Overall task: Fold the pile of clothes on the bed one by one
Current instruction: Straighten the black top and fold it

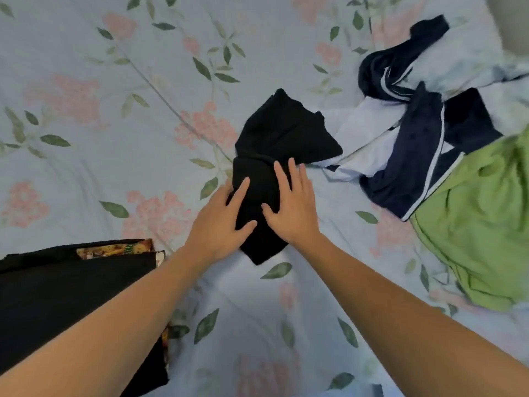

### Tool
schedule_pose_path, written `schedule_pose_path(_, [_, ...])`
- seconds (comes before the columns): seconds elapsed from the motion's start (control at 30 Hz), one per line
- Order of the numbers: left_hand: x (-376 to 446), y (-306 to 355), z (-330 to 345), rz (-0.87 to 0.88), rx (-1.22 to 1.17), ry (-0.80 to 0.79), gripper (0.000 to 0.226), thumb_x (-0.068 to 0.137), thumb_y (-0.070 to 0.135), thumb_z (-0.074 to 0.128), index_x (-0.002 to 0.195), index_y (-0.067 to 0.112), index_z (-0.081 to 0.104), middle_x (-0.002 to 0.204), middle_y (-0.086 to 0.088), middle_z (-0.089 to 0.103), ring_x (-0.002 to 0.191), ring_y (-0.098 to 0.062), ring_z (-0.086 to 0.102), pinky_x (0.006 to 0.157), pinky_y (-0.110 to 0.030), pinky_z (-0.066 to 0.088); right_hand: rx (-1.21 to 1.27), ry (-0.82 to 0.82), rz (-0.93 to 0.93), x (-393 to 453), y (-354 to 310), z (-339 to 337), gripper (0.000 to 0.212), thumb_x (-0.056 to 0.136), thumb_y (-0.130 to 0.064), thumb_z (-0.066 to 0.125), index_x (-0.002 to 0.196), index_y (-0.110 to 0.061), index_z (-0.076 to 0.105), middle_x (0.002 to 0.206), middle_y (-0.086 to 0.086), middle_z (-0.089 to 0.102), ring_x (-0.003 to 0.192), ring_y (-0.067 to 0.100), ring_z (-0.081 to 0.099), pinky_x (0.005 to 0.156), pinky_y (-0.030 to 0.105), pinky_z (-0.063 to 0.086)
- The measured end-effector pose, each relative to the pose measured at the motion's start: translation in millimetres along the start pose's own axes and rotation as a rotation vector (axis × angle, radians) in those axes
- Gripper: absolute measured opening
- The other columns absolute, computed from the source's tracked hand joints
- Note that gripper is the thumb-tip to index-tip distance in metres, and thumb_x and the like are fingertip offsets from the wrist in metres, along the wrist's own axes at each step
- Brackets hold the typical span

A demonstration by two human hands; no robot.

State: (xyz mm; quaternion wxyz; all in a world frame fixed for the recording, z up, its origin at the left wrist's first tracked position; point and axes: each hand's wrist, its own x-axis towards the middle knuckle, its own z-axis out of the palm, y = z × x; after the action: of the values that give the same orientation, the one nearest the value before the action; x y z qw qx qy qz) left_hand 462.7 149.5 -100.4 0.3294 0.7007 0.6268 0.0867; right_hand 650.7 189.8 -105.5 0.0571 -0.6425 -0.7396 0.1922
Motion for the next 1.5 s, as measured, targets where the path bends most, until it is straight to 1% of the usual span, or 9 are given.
schedule_pose_path(0.17, [41.4, 29.4, 19.8, -0.140, 0.105, -0.041, 0.131, 0.074, 0.045, 0.089, 0.160, 0.047, -0.009, 0.161, -0.019, 0.019, 0.145, -0.037, 0.034, 0.107, -0.050, 0.048, 0.084, -0.162, -0.143, 32.7, 32.1, -28.8, 0.089, 0.084, -0.044, 0.082, 0.156, -0.021, 0.035, 0.141, 0.003, 0.050, 0.132, 0.026, 0.044, 0.107, 0.045, 0.046])
schedule_pose_path(0.3, [37.2, 37.2, 10.2, -0.117, -0.041, 0.103, 0.055, 0.098, 0.040, 0.066, 0.145, 0.040, 0.039, 0.113, -0.004, 0.046, 0.094, -0.025, 0.057, 0.084, -0.042, 0.054, 0.078, -0.148, -0.194, 30.0, 46.6, -46.7, 0.051, 0.087, -0.045, 0.080, 0.122, -0.023, 0.052, 0.118, -0.001, 0.049, 0.097, 0.022, 0.057, 0.080, 0.040, 0.053])
schedule_pose_path(0.4, [30.2, 50.1, -4.1, -0.066, 0.005, 0.139, 0.016, 0.106, 0.038, 0.049, 0.119, 0.030, 0.051, 0.097, -0.001, 0.049, 0.084, -0.027, 0.056, 0.075, -0.044, 0.051, 0.115, -0.127, -0.230, 12.6, 58.3, -55.3, 0.034, 0.093, -0.041, 0.074, 0.112, -0.022, 0.054, 0.112, -0.001, 0.043, 0.077, 0.024, 0.055, 0.067, 0.042, 0.053])
schedule_pose_path(0.67, [-13.1, 76.7, -43.2, 0.017, -0.296, 0.484, 0.014, 0.108, 0.020, 0.049, 0.106, 0.017, 0.063, 0.100, 0.003, 0.062, 0.092, -0.012, 0.057, 0.082, -0.025, 0.047, 0.393, 0.202, -0.285, -38.5, 38.7, -102.1, 0.017, 0.105, -0.025, 0.059, 0.100, -0.011, 0.066, 0.093, -0.001, 0.057, 0.086, 0.018, 0.054, 0.071, 0.028, 0.043])
schedule_pose_path(0.8, [-22.9, 72.0, -38.2, -0.234, -0.213, 0.482, 0.014, 0.105, 0.015, 0.050, 0.107, 0.024, 0.060, 0.101, 0.003, 0.059, 0.095, -0.020, 0.057, 0.085, -0.046, 0.053, 0.246, 0.057, -0.047, -49.0, 31.8, -100.4, 0.028, 0.108, -0.037, 0.053, 0.092, -0.016, 0.059, 0.070, -0.004, 0.055, 0.064, 0.022, 0.053, 0.058, 0.035, 0.036])
schedule_pose_path(0.9, [-36.7, 79.9, -29.2, -0.200, -0.277, 0.380, 0.016, 0.099, 0.030, 0.062, 0.115, 0.030, 0.058, 0.099, 0.006, 0.060, 0.092, -0.015, 0.061, 0.080, -0.043, 0.056, 0.417, -0.028, 0.154, -47.3, 25.9, -103.2, 0.034, 0.109, -0.037, 0.050, 0.081, -0.018, 0.046, 0.068, -0.002, 0.049, 0.063, 0.018, 0.048, 0.058, 0.034, 0.034])
schedule_pose_path(1.1, [-65.8, 91.8, -2.0, 0.056, -0.376, -0.077, 0.113, 0.066, 0.054, 0.093, 0.158, 0.041, 0.028, 0.139, 0.014, 0.042, 0.131, -0.005, 0.045, 0.109, -0.024, 0.041, 0.865, -0.217, 0.435, -52.9, -3.6, -123.7, 0.028, 0.109, -0.035, 0.046, 0.093, -0.013, 0.053, 0.092, 0.010, 0.054, 0.084, 0.019, 0.050, 0.070, 0.034, 0.041])
schedule_pose_path(1.23, [-64.7, 94.7, -14.2, 0.076, -0.472, 0.162, 0.042, 0.088, 0.009, 0.059, 0.125, 0.027, 0.064, 0.113, 0.006, 0.060, 0.107, -0.013, 0.061, 0.092, -0.045, 0.053, 0.902, -0.218, 0.419, -55.8, -10.2, -142.0, 0.018, 0.107, -0.037, 0.053, 0.110, -0.020, 0.061, 0.103, -0.002, 0.065, 0.095, 0.015, 0.062, 0.071, 0.028, 0.050])
schedule_pose_path(1.5, [-64.4, 118.0, -87.4, -0.026, -0.610, 0.272, 0.024, 0.104, 0.006, 0.048, 0.094, 0.020, 0.064, 0.087, 0.005, 0.068, 0.085, -0.014, 0.064, 0.076, -0.029, 0.052, 0.938, -0.288, 0.230, -68.2, -13.8, -182.6, 0.020, 0.099, -0.018, 0.069, 0.116, -0.027, 0.065, 0.095, 0.010, 0.076, 0.084, 0.018, 0.072, 0.075, 0.036, 0.056])
